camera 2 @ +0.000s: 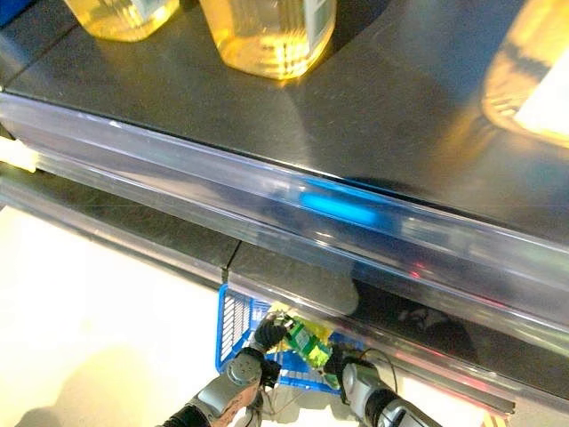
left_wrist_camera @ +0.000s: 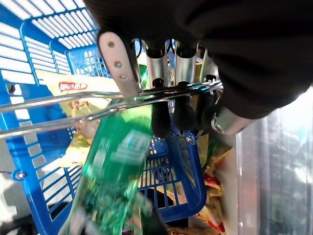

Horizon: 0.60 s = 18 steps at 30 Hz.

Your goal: Pick up the snacks into the basket

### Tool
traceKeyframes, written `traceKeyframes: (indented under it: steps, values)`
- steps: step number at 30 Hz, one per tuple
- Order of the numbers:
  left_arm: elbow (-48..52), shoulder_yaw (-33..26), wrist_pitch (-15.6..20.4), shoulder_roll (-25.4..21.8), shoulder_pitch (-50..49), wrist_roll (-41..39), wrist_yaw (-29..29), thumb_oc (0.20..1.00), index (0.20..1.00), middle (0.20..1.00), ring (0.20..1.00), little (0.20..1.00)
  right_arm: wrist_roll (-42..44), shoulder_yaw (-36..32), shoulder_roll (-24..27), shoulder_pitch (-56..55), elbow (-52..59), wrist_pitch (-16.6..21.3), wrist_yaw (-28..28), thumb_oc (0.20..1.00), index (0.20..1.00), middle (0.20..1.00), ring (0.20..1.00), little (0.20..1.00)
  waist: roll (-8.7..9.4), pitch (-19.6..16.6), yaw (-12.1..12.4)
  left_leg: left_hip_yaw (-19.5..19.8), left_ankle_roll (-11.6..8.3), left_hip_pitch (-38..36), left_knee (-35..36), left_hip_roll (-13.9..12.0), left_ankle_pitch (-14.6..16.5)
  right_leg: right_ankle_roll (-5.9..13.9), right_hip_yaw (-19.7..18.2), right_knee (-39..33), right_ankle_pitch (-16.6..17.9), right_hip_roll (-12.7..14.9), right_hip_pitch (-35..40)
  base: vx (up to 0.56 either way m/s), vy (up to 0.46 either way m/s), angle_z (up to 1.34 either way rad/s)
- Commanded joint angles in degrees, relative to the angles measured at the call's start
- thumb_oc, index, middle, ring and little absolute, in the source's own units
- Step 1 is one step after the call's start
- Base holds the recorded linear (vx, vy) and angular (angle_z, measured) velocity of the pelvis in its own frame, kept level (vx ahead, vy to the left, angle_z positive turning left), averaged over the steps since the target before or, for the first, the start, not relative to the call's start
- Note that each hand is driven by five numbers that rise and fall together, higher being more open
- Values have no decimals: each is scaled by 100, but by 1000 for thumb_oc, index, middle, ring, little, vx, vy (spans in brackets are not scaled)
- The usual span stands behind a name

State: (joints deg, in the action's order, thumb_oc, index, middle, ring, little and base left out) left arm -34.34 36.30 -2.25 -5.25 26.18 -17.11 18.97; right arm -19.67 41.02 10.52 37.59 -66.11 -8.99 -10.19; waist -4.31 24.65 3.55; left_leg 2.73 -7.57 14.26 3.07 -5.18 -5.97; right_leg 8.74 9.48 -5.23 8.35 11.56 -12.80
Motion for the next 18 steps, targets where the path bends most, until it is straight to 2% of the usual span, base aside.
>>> traceKeyframes:
  steps: [1, 6, 7, 8, 12, 18]
  values:
    - [1080, 431, 590, 469, 832, -178, 11, 200, 200, 200, 200, 200, 642, -397, -115, 1080, 96, 262, -823, 200, 200, 200, 200, 200, -49, 168, 160, -99, 174, 353, 57, 376, -233, 82, -36, 212, 65, 45, -526, -69, 27, 10]
    - [1427, 402, 630, 469, 1029, -275, 128, 200, 200, 200, 200, 200, 961, -518, -268, 1405, 136, 373, -1077, 200, 200, 200, 200, 200, -116, 433, 262, -40, 162, 694, -16, 418, -301, 75, 38, 238, 131, 79, -782, -66, 11, 10]
    - [1524, 405, 637, 457, 1059, -273, 131, 200, 200, 200, 200, 200, 949, -505, -302, 1485, 110, 389, -1094, 304, 304, 304, 304, 304, -137, 500, 287, -27, 161, 776, -32, 429, -317, 76, 43, 253, 139, 89, -846, -46, 32, 15]
    - [1692, 390, 664, 445, 1052, -295, 97, 200, 200, 200, 200, 200, 1036, -514, -362, 1458, 16, 406, -1054, 1000, 1000, 1000, 1000, 1000, -159, 514, 332, -9, 155, 914, -37, 438, -338, 82, 74, 239, 156, 100, -952, -24, 30, 17]
    - [1791, 393, 679, 486, 1039, -298, 120, 200, 200, 200, 200, 200, 997, -485, -512, 1363, -161, 392, -994, 1000, 1000, 1000, 1000, 1000, -170, 514, 370, 35, 163, 1073, -49, 473, -348, 83, 94, 233, 167, 112, -1074, -4, 34, 10]
    - [1492, 260, 654, 495, 918, -364, 175, 200, 200, 200, 200, 200, 1083, -559, -512, 893, -253, 439, -918, 1000, 1000, 1000, 1000, 1000, -145, 514, 348, 42, 174, 881, 26, 493, -322, 87, 72, 206, 142, 123, -908, 3, 22, 3]
